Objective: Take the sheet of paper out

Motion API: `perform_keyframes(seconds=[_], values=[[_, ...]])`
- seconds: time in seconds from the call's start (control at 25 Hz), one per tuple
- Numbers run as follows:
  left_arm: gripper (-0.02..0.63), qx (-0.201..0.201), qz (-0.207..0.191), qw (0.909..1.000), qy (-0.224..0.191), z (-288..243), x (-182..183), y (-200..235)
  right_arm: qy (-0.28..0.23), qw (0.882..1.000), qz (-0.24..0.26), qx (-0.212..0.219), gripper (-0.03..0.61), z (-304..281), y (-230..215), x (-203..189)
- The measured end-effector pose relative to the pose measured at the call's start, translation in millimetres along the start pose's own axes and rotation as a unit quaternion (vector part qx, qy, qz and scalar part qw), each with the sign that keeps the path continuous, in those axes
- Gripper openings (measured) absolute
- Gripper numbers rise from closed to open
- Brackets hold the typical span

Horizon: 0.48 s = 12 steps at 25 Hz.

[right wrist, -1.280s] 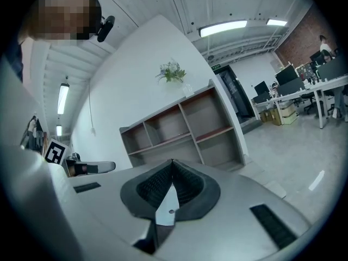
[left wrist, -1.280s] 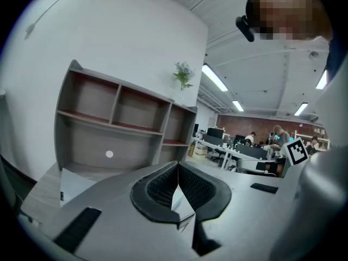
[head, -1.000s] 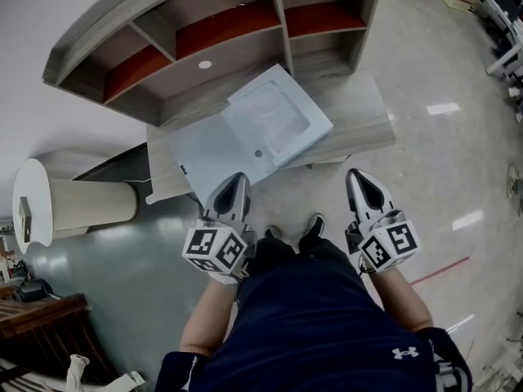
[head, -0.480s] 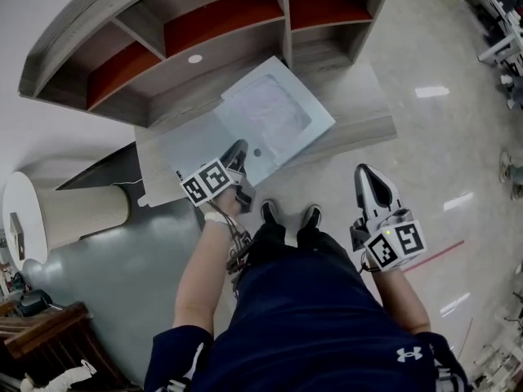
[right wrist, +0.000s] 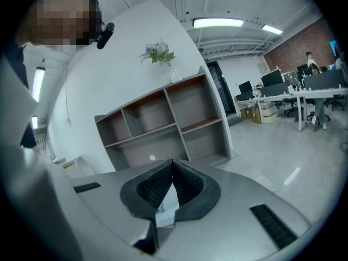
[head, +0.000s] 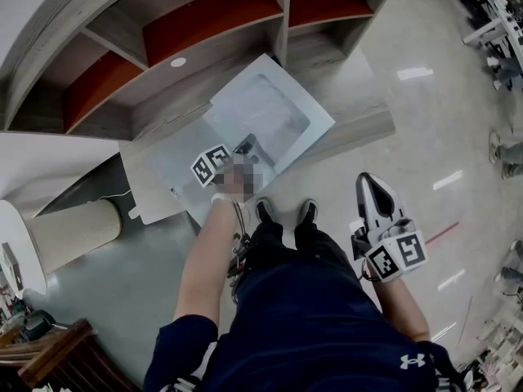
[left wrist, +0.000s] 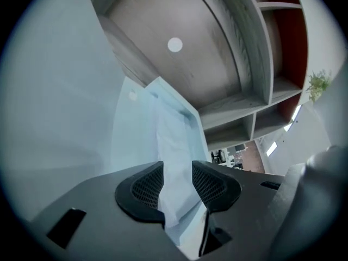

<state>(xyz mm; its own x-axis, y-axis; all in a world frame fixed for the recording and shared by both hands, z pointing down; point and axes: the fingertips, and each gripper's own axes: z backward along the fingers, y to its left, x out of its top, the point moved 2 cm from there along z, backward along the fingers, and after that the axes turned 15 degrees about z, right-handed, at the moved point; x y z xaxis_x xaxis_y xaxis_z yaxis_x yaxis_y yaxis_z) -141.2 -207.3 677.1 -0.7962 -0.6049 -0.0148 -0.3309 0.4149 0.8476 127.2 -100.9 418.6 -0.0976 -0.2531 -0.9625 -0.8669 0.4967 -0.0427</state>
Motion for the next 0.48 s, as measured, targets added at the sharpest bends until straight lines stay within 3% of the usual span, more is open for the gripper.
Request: perform_keyframes(seconds=[0.12, 0.2, 0.48], values=[[0.178, 0.012, 0.008, 0.9998, 0.014, -15, -1, 12, -0.001, 0.997, 0.081, 0.002, 0.012, -6, 15, 11], [0.184, 0.025, 0.005, 0.9995, 0.019, -22, -1, 19, -0.003, 0.994, 0.109, 0.010, 0.012, -10, 25, 15], [0.186, 0.036, 0.007, 0.9988, 0.032, -38, -8, 26, 0.015, 0.997, 0.075, 0.014, 0.012, -16, 28, 6]])
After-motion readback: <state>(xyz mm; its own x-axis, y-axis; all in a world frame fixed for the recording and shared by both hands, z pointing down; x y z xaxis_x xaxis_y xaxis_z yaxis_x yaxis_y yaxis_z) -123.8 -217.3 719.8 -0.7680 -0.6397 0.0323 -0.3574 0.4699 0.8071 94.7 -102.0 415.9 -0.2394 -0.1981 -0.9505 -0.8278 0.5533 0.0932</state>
